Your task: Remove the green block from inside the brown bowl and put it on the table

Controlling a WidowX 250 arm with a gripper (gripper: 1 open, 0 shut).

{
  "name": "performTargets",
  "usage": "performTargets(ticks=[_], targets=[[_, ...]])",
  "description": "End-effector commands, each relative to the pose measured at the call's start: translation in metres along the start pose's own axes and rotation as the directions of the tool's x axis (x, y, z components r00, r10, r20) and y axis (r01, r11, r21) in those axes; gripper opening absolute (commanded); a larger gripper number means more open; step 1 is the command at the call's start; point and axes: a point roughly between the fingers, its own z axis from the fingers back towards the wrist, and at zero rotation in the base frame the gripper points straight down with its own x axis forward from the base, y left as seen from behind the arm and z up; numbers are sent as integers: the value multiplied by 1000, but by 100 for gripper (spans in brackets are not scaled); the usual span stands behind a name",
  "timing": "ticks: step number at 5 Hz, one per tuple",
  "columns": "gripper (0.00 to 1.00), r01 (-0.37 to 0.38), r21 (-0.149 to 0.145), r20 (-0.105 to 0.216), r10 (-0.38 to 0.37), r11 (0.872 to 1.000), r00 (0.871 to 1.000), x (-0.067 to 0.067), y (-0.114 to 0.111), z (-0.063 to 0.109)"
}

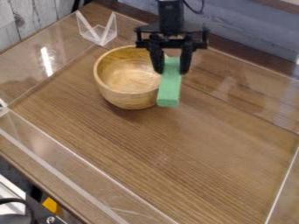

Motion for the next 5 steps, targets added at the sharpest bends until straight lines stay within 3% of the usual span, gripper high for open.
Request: performTargets(ticks=[1,2,3,5], targets=[[0,93,4,67,-93,996,993,-9,-17,14],[0,189,30,55,-190,982,980,-22,-31,2],[0,252,42,46,-254,967,966,-26,-39,-6],[0,308,47,48,-310,950,949,-29,-41,-3]])
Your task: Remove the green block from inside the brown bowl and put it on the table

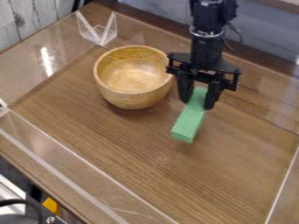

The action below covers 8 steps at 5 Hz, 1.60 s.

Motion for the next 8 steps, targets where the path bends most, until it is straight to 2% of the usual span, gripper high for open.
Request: performTargets(ticks=[1,6,8], targets=[[0,47,-5,82,-47,999,996,0,-6,27],[0,164,11,102,-165,986,981,-4,-7,30],[0,199,19,104,-200,980,974,-4,-5,23]])
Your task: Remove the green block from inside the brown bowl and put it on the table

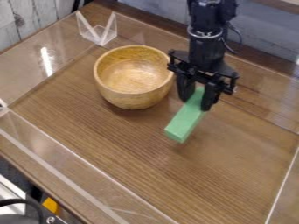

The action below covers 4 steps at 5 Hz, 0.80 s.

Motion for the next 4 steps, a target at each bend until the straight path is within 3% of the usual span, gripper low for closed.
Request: performTargets(ticks=[1,2,3,4], targets=[[0,41,8,70,-41,999,997,3,-4,20],[0,52,11,73,-53,999,996,2,-3,20],[100,61,14,78,-62,998,995,1,-3,22],[100,49,18,99,-50,999,994,-3,3,29]])
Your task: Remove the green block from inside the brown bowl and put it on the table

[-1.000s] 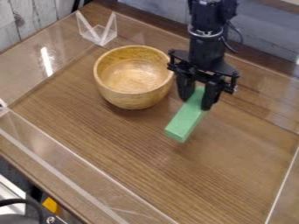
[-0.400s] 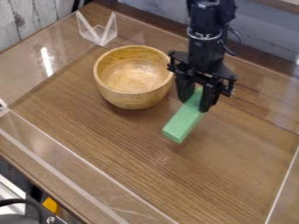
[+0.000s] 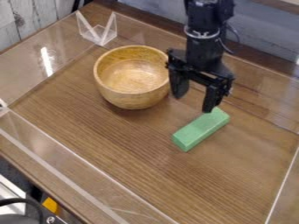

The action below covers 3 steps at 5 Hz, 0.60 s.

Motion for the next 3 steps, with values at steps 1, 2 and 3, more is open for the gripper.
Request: performTargets(ticks=[1,2,3], targets=[[100,-22,15,96,21,1000,995,-3,13,30],[100,-45,17,126,43,999,991,-9,27,43],[100,-67,22,155,63,998,986,-16,43,52]])
